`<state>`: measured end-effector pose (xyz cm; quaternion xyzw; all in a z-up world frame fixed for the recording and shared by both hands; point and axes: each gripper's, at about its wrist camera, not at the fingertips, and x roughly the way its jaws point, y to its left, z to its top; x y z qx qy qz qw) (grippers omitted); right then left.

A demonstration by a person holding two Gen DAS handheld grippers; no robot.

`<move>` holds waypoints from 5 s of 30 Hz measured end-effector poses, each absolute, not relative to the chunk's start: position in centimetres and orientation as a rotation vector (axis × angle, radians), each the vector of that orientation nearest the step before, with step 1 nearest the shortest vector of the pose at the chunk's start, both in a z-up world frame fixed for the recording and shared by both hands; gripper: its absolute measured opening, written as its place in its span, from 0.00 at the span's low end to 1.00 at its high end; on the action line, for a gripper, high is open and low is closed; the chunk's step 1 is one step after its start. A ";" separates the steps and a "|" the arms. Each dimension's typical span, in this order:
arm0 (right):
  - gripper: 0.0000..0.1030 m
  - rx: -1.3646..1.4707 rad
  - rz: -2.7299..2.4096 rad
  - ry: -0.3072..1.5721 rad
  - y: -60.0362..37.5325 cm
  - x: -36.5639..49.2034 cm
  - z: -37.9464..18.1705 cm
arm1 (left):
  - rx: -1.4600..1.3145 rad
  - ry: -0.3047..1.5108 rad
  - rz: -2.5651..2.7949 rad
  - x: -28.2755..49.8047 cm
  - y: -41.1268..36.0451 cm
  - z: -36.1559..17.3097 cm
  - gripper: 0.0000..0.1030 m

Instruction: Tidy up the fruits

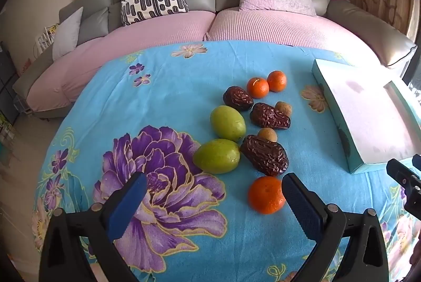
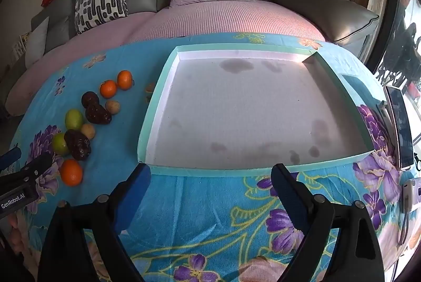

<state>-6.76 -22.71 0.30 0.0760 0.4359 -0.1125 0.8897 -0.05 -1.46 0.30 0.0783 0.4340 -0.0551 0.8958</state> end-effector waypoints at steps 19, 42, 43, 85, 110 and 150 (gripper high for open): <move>0.90 0.154 -0.215 0.868 -22.1 -7.6 1.7 | 0.114 0.864 -0.168 -0.7 -0.6 1.9 1.00; 0.91 0.164 -0.214 0.856 -22.4 -8.1 2.4 | 0.120 0.843 -0.153 -0.9 -0.5 2.4 1.00; 0.91 0.165 -0.214 0.855 -22.4 -8.1 2.4 | 0.124 0.839 -0.152 -0.9 -0.5 2.4 1.00; 0.91 0.172 -0.200 0.865 -22.7 -7.5 1.5 | 0.124 0.817 -0.177 -0.4 -0.6 2.0 1.00; 0.90 0.166 0.035 0.769 -15.9 -3.6 1.2 | -0.072 0.765 -0.144 3.2 5.9 3.5 1.00; 0.55 -0.006 0.213 0.970 -7.0 -1.1 -4.5 | -0.208 0.974 -0.063 6.1 9.7 -2.8 0.89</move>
